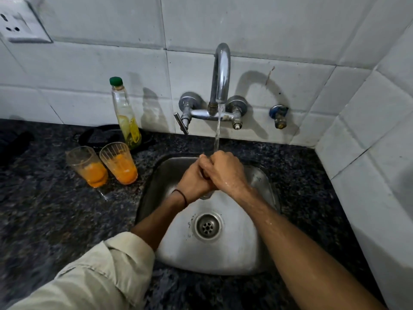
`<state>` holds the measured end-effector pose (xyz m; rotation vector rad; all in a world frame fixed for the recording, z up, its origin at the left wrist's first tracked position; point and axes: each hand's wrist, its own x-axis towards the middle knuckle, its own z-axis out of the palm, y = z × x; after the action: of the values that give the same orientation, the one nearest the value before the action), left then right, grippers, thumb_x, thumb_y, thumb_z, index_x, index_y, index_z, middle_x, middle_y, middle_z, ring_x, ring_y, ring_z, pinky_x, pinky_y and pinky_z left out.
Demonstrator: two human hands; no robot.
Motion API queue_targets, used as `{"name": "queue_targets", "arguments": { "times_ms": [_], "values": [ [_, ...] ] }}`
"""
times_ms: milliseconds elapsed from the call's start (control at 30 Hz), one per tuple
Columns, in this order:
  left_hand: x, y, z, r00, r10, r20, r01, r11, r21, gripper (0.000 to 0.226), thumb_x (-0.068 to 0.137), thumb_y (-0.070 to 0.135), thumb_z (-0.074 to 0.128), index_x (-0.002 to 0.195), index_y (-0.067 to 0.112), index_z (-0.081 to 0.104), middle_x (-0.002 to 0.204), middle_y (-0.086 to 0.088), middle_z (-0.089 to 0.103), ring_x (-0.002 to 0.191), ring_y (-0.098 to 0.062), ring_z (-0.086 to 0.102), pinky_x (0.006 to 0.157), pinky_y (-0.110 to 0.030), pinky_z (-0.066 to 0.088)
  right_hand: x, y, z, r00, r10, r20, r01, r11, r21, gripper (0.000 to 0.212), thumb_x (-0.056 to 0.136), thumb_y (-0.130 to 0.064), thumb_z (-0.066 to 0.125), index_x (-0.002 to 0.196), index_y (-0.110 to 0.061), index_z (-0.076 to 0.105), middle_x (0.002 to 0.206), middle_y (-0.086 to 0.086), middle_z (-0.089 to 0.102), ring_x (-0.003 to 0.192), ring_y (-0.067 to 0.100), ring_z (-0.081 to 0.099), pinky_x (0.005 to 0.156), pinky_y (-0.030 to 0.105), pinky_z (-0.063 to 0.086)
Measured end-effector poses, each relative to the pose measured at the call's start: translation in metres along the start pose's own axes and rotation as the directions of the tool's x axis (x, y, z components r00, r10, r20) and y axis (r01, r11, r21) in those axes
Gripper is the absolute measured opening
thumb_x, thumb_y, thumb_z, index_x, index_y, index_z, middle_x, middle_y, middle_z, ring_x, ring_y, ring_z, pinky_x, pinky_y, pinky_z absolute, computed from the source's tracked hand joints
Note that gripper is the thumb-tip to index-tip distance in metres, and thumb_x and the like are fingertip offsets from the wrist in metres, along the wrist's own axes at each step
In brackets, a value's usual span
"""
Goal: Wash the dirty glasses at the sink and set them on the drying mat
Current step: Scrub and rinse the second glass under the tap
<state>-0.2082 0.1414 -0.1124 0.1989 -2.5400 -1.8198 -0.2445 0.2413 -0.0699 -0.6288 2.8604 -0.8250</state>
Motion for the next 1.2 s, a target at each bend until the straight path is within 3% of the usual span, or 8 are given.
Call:
{"name": "queue_targets", "arguments": {
  "times_ms": [133,300,367,567,767,933,1033,1200],
  "values": [
    [-0.002,0.003,-0.023,0.929,0.096,0.357,-0.01,0.972,-0.235,0.025,0.074,-0.012,0.072,0.086,0.01,0.071,0.082,-0.002,0.074,0.082,-0.011,0.07,0.074,-0.021,0.052,0.002,0.009,-0.02,0.963,-0.18,0.203,0.159,0.981,0.115,0.047,0.093,-0.039,0.058,0.049,-0.022,0.05,0.049,-0.003,0.05,0.045,0.01,0.046,0.053,0.028,0.037],
    [0.0,0.012,0.01,0.968,0.088,-0.236,-0.048,0.984,0.172,0.017,0.087,0.016,0.067,0.083,0.026,0.054,0.076,0.009,0.063,0.072,-0.003,0.062,0.065,-0.025,0.053,-0.004,-0.018,0.0,0.989,0.069,-0.131,-0.078,0.995,-0.065,0.047,0.099,-0.043,0.042,0.068,-0.014,0.062,0.063,0.002,0.057,0.057,0.017,0.054,0.061,0.031,0.04],
    [0.0,0.007,0.018,0.957,0.096,-0.275,-0.055,0.987,0.153,0.01,0.089,0.016,0.065,0.091,0.021,0.056,0.077,0.009,0.062,0.071,-0.004,0.06,0.061,-0.017,0.05,-0.001,-0.018,0.003,0.99,0.049,-0.136,-0.065,0.991,-0.115,0.049,0.102,-0.044,0.037,0.079,-0.012,0.066,0.07,0.003,0.058,0.066,0.021,0.057,0.067,0.034,0.046],
    [-0.003,-0.004,-0.016,0.964,0.01,0.266,0.055,0.971,-0.234,0.025,0.075,0.002,0.075,0.099,0.001,0.067,0.089,-0.007,0.073,0.085,-0.013,0.069,0.075,-0.023,0.053,0.002,0.003,-0.02,0.97,-0.202,0.138,0.2,0.979,0.028,0.049,0.1,-0.042,0.05,0.053,-0.027,0.054,0.053,-0.005,0.055,0.05,0.011,0.054,0.057,0.026,0.041],
    [-0.001,0.011,0.01,0.95,0.083,-0.3,-0.015,0.975,0.222,0.009,0.089,0.024,0.064,0.091,0.022,0.056,0.074,0.009,0.061,0.068,-0.005,0.058,0.06,-0.025,0.045,-0.001,-0.017,0.004,0.983,0.109,-0.149,-0.096,0.991,0.095,0.05,0.101,-0.047,0.043,0.067,-0.015,0.06,0.059,-0.001,0.055,0.061,0.019,0.057,0.067,0.033,0.047],
    [-0.002,0.003,-0.02,0.983,0.086,0.162,-0.033,0.951,-0.306,0.025,0.071,0.0,0.076,0.089,0.015,0.07,0.086,-0.004,0.072,0.085,-0.013,0.068,0.076,-0.025,0.055,0.003,-0.012,-0.025,0.977,-0.198,0.076,0.203,0.977,-0.068,0.048,0.097,-0.043,0.049,0.06,-0.017,0.062,0.056,0.001,0.057,0.055,0.017,0.055,0.059,0.029,0.039],
    [-0.003,0.003,-0.03,0.936,0.111,0.334,0.009,0.942,-0.337,0.025,0.067,0.003,0.075,0.088,0.015,0.074,0.089,-0.01,0.074,0.089,-0.018,0.071,0.089,-0.039,0.056,0.006,-0.013,-0.026,0.967,-0.162,0.199,0.17,0.985,-0.022,0.044,0.092,-0.04,0.054,0.056,-0.016,0.059,0.054,0.002,0.058,0.052,0.018,0.057,0.054,0.029,0.04],
    [0.007,0.0,0.005,0.959,0.128,-0.253,-0.056,0.96,0.274,0.015,0.08,0.025,0.064,0.091,0.027,0.055,0.079,0.011,0.061,0.075,-0.001,0.06,0.071,-0.027,0.051,0.006,-0.027,-0.002,0.96,0.249,0.13,-0.273,0.933,0.235,0.039,0.1,-0.037,0.043,0.104,-0.008,0.069,0.102,0.01,0.069,0.096,0.027,0.065,0.073,0.03,0.042]
  ]
}}
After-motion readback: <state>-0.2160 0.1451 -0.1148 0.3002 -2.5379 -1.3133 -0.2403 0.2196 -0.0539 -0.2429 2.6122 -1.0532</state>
